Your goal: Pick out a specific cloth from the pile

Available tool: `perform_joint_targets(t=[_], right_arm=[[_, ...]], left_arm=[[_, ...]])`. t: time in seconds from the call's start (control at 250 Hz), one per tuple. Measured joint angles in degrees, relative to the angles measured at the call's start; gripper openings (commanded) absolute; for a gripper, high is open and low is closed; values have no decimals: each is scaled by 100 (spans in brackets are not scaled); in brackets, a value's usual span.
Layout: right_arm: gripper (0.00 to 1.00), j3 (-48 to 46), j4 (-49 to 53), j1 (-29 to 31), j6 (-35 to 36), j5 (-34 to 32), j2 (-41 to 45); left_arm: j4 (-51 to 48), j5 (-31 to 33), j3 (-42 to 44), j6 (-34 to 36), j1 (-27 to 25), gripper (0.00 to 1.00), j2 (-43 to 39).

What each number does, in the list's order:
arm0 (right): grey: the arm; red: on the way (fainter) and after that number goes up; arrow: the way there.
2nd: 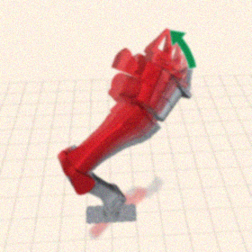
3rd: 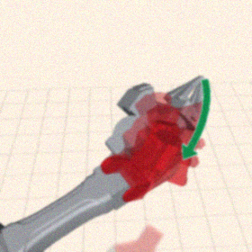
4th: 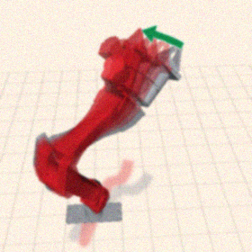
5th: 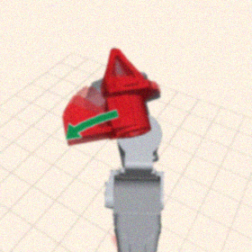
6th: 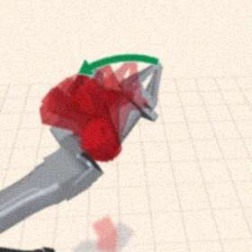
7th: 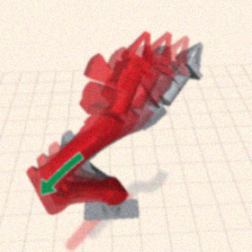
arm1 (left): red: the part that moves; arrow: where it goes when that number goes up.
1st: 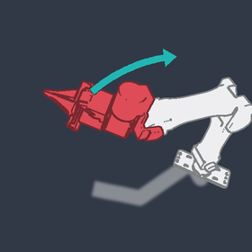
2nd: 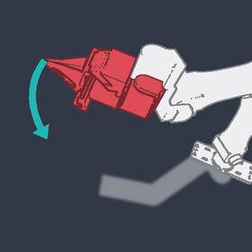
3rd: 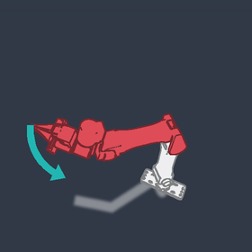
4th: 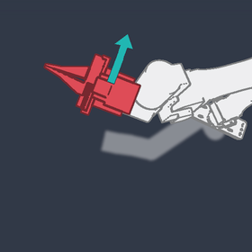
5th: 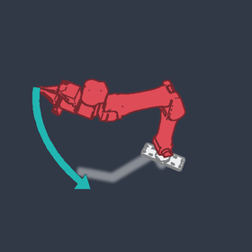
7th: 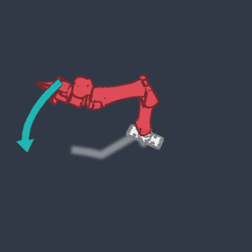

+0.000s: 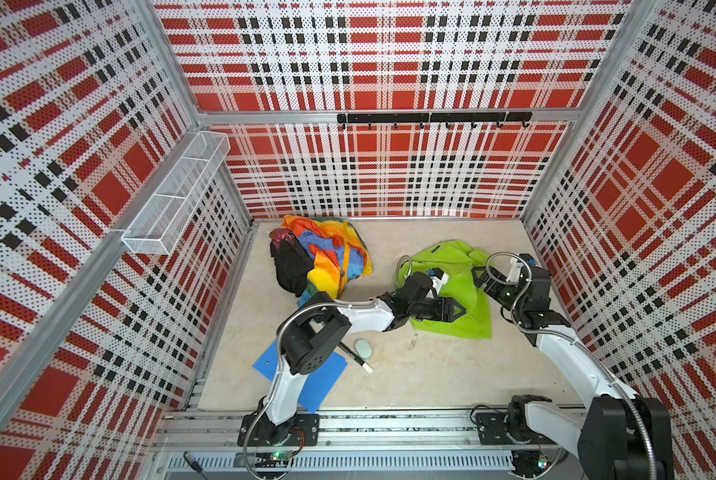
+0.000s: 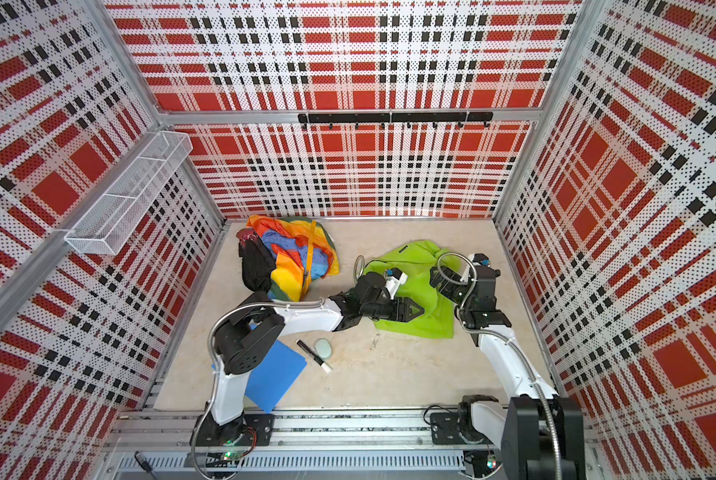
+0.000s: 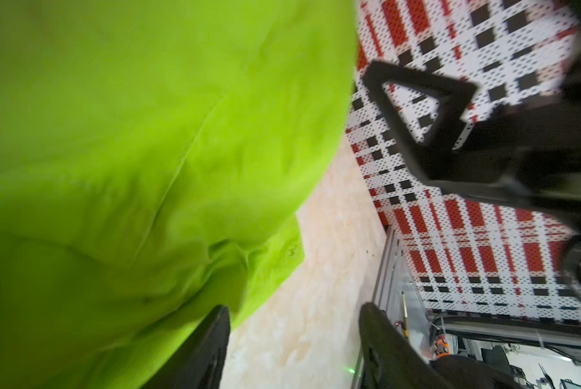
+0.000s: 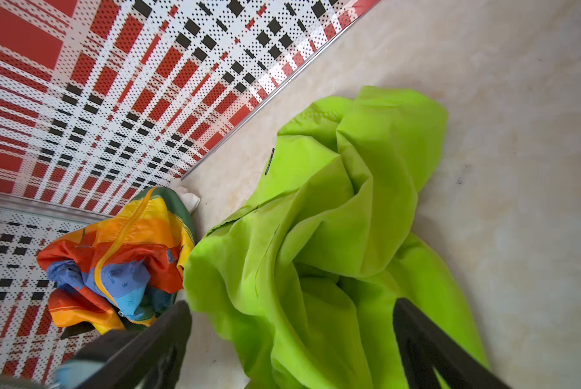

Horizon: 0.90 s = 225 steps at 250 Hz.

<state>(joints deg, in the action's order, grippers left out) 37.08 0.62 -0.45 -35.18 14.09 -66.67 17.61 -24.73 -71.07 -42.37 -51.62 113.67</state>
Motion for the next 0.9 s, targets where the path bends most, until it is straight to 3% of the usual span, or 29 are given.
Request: perform_joint_targets(t=[0.144, 0.22, 0.268, 0.34, 0.392, 0.584, 0.756, 0.9], right_arm=[[100, 354, 24, 0, 299, 42, -809], [88, 492, -13, 0, 435, 39, -1268], [70, 518, -55, 0, 503, 50, -1508], [28, 551, -55, 4, 579, 57, -1766], [14, 627, 2, 11, 667, 22, -1884], [8, 1338, 564, 240, 1176, -765, -1779], [7, 2090, 1246, 796, 1770, -1867, -1386], [7, 2688, 1655, 1263, 1980, -2411, -1176]], left_arm=[[20, 109, 417, 83, 186, 77, -1082], [48, 173, 728, 116, 328, 78, -1657], [44, 232, 929, 146, 431, 78, -1963], [28, 308, 1213, 186, 575, 78, -2334], [-11, 378, 1429, 210, 684, 78, -2583], [-175, 608, 1961, 284, 949, 77, -3080], [-308, 758, 1991, 284, 1003, 65, -3038], [-321, 883, 1963, 323, 951, 58, -2835]])
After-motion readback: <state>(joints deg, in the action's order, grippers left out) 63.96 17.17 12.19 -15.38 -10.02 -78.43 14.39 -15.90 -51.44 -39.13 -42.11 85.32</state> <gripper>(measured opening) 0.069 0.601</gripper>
